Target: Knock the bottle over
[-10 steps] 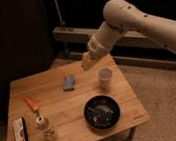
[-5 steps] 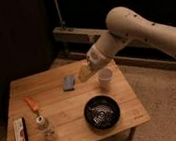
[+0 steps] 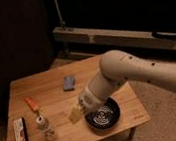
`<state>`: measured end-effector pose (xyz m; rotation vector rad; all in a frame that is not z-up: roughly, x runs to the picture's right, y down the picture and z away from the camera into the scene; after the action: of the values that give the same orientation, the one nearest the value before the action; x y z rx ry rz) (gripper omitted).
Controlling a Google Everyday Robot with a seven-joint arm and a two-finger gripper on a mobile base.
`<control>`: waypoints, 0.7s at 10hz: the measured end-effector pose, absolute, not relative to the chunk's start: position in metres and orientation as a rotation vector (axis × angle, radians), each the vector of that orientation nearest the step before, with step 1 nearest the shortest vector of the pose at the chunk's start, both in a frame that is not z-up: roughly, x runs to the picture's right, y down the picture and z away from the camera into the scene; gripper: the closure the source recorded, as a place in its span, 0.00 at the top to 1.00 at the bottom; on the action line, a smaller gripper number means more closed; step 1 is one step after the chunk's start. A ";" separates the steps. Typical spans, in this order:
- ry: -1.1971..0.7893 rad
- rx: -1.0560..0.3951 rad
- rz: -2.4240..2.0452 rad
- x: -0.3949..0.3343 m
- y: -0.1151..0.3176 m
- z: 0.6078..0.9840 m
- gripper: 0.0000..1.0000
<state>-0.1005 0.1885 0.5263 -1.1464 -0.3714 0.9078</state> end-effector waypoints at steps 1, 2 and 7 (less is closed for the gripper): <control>-0.384 -1.165 0.887 -0.114 0.210 0.533 0.18; -0.402 -1.176 0.870 -0.131 0.227 0.544 0.18; -0.464 -1.200 0.849 -0.194 0.205 0.598 0.18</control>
<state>-0.1943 0.2046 0.5981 -1.1999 -0.4640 0.8490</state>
